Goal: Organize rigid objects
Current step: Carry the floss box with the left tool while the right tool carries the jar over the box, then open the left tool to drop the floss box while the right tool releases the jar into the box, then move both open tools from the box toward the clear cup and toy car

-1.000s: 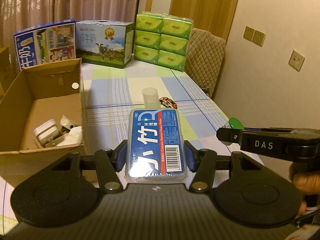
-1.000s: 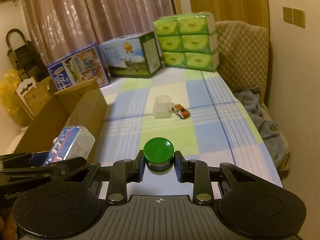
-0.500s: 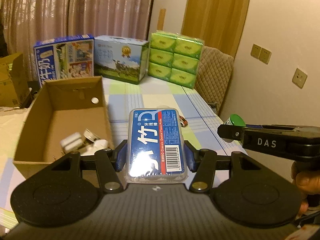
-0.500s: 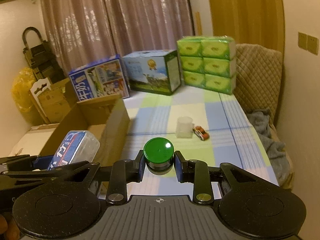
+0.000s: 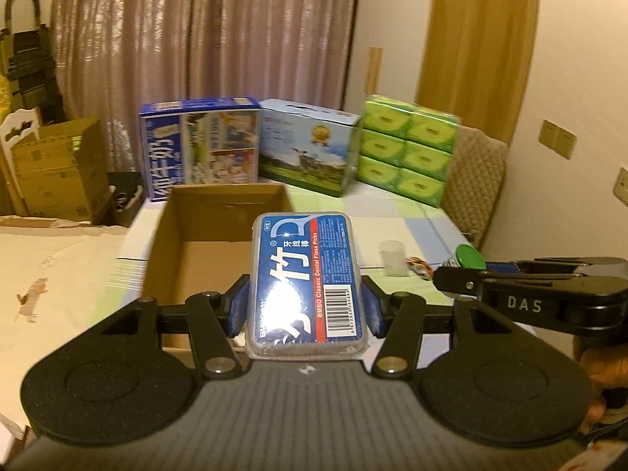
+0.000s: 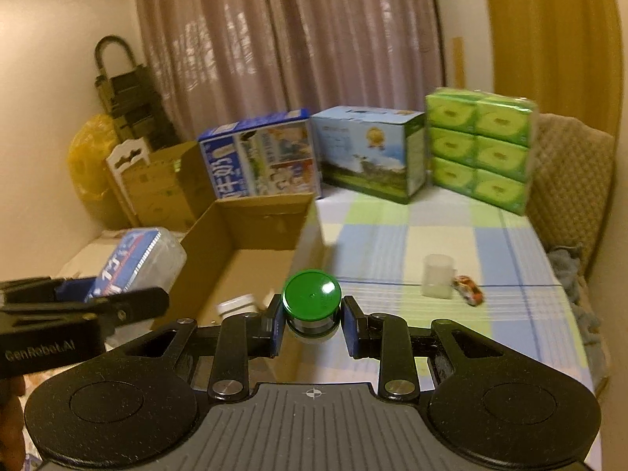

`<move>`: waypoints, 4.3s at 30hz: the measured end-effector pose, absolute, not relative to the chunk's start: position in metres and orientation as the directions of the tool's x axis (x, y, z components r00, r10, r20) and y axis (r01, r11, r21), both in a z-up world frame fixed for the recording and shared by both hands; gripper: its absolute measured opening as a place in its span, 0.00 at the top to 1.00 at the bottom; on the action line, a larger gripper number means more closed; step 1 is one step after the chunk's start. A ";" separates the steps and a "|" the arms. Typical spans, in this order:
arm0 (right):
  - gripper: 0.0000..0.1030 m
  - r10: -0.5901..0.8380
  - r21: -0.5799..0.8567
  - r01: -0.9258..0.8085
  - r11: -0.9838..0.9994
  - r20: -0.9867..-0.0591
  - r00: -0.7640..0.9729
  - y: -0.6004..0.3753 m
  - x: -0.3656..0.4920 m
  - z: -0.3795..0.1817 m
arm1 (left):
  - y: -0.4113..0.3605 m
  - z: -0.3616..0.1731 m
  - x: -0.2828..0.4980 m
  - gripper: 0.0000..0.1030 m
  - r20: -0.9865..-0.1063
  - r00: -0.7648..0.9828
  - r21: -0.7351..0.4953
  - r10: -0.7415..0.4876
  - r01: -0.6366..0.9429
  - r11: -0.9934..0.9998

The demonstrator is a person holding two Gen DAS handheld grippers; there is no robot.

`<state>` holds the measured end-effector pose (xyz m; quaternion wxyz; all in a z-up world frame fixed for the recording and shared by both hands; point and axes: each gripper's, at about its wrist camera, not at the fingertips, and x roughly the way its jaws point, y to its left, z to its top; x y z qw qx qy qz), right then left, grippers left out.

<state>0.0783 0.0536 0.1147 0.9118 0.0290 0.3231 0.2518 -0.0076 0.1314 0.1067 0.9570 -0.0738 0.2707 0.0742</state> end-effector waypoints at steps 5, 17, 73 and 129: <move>0.74 0.489 0.194 -0.477 0.857 -0.594 0.639 0.083 0.094 0.109 | 0.172 0.099 -0.001 0.49 -0.543 0.827 -0.092 0.145 -0.231 0.969; 0.74 0.528 0.216 -0.519 0.827 -0.614 0.586 0.134 0.134 0.094 | 0.228 0.075 0.034 0.49 -0.600 0.785 -0.075 0.156 -0.250 0.965; 0.44 0.545 0.296 -0.490 0.820 -0.666 0.509 0.163 0.187 0.036 | 0.261 0.036 0.070 0.32 -0.662 0.723 -0.052 0.197 -0.306 0.951; 0.44 0.324 0.285 -0.178 0.942 -0.631 0.704 -0.095 0.122 0.057 | 0.049 0.041 0.118 0.32 -0.630 0.776 -0.068 -0.025 -0.024 0.997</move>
